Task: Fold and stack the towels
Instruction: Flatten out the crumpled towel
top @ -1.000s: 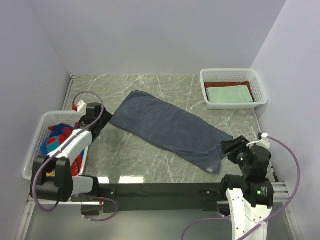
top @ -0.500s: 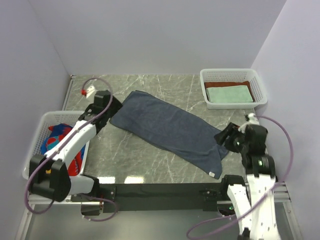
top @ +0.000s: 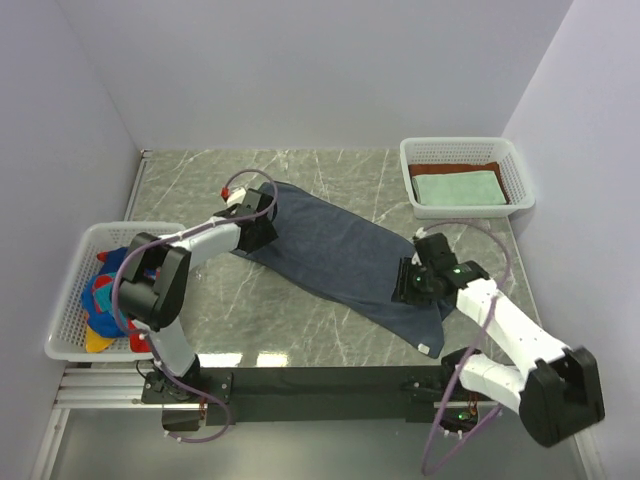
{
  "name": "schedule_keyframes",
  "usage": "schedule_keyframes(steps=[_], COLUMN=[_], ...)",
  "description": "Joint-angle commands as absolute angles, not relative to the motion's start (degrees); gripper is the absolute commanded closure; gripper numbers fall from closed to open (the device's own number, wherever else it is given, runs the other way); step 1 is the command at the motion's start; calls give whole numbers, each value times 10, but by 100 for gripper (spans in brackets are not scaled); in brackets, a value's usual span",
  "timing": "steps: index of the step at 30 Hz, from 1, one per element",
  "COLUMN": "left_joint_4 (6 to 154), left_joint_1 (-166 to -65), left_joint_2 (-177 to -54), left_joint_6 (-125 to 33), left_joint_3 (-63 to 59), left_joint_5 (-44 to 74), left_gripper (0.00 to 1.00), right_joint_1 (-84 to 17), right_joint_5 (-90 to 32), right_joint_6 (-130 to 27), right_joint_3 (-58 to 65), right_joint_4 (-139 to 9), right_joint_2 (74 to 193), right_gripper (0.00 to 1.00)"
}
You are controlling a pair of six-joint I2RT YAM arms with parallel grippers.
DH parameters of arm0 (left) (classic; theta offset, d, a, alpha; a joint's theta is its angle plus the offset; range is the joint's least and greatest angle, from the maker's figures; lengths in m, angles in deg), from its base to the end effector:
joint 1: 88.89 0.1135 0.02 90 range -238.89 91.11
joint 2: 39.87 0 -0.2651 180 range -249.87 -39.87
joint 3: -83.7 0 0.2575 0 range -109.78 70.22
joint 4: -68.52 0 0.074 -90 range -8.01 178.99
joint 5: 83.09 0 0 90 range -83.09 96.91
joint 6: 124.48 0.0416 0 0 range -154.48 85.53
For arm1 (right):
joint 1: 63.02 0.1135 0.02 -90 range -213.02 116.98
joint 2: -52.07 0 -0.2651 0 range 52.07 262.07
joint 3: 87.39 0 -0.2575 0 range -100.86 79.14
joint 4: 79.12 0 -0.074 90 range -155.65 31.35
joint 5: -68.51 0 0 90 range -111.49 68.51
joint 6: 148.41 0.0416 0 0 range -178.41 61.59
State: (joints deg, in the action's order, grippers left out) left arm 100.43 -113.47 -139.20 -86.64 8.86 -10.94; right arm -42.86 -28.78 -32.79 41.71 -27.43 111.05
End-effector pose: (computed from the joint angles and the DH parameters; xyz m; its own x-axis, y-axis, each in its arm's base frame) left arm 0.3328 -0.1382 0.1737 -0.6555 -0.5268 -0.5411 -0.4499 0.8479 -0.2804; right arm 0.1825 0.0726 0.2049 -0.9051 0.1246 -0.4066 -0.0116 0.9485 0.3166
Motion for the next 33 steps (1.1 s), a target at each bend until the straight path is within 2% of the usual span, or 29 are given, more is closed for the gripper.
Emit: schedule_keyframes(steps=[1, 10, 14, 17, 21, 28, 30, 33], left_joint_4=[1012, 1026, 1034, 1046, 1078, 1112, 1123, 1093], left_joint_1=[-1135, -1131, -1114, -1089, -1052, -1025, -1025, -1025], left_joint_2=[-1411, -1449, -1470, -1492, -1525, -1609, -1613, -1579], left_joint_6=[-858, -855, -845, -830, -805, -731, -716, -713], left_joint_3=[59, 40, 27, -6, -67, -220, -259, -242], left_joint_5=[-118, -138, -138, -132, -134, -121, -108, -99], left_gripper=[42, 42, 41, 41, 40, 34, 31, 28], right_joint_1=[-392, -302, -206, -148, -23, 55, 56, 35], right_joint_5=[-272, -257, -274, -329, -360, -448, -388, -259], right_joint_6=[-313, -280, -258, -247, -240, -268, -287, -295], right_joint_3=[442, 474, 457, 426, 301, 92, 60, 51], right_joint_4=[-334, -398, -408, -423, -412, -439, -399, -348], right_joint_2=[1152, 1254, 1305, 1346, 1417, 1531, 1535, 1493], right_gripper=[54, 55, 55, 55, 55, 55, 55, 55])
